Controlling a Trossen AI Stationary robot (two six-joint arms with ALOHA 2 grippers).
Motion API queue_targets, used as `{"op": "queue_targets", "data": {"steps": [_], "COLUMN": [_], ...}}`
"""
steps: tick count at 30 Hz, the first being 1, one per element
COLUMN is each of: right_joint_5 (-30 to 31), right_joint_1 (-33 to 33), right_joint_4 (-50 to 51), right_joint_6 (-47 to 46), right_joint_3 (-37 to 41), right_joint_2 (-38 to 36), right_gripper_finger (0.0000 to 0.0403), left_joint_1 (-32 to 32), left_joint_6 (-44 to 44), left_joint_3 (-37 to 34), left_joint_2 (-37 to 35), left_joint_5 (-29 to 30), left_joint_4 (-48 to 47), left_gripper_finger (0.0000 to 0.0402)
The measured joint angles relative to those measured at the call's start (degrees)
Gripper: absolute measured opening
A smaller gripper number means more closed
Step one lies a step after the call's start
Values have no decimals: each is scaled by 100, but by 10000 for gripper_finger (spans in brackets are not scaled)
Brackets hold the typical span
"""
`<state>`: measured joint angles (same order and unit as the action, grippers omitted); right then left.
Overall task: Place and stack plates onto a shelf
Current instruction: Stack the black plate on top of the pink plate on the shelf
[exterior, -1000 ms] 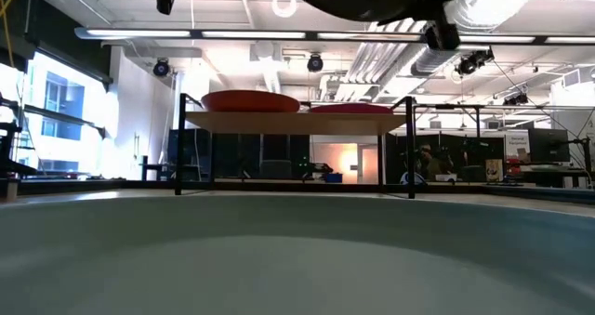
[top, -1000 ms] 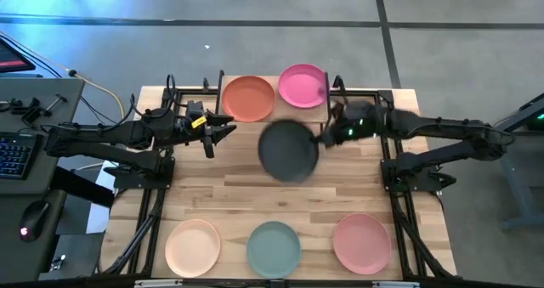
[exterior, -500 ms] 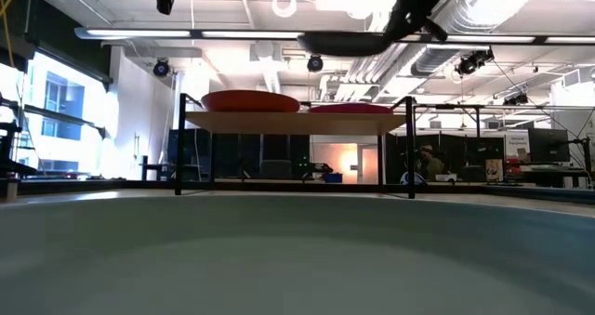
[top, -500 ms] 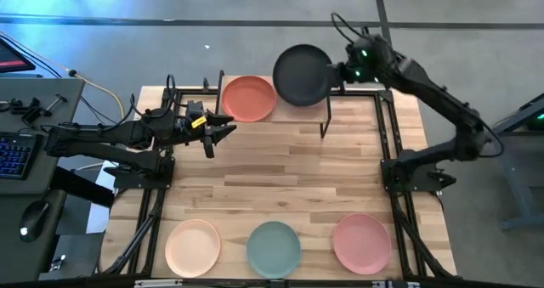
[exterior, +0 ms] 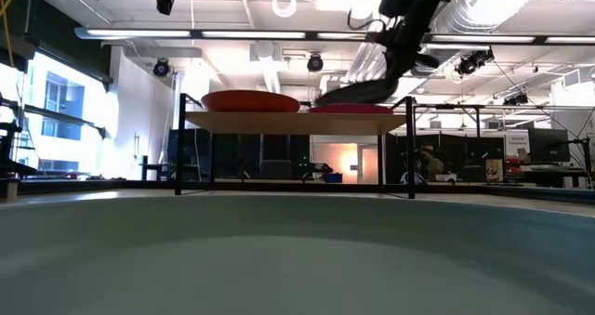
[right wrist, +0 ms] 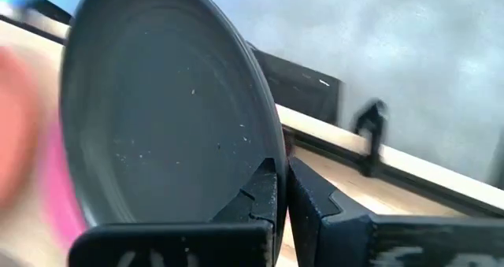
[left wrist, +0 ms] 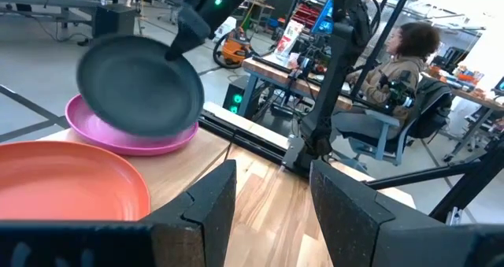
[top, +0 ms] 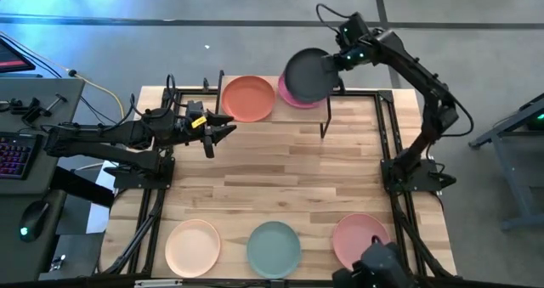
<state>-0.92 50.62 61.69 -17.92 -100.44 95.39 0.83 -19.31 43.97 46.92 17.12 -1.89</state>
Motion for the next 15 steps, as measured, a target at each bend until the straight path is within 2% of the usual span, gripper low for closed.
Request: {"op": "queue_targets", "data": {"steps": [15], "right_joint_5": [-35], "right_joint_1": [-77], "right_joint_4": [-108], "right_joint_6": [-152], "right_joint_3": [0], "right_joint_2": [217], "right_gripper_finger": [0], "left_joint_1": [-1], "left_joint_6": [77], "left_joint_3": [0], "left_joint_2": [0], "left_joint_5": [2], "left_joint_4": [-2], "left_gripper_finger": [154]}}
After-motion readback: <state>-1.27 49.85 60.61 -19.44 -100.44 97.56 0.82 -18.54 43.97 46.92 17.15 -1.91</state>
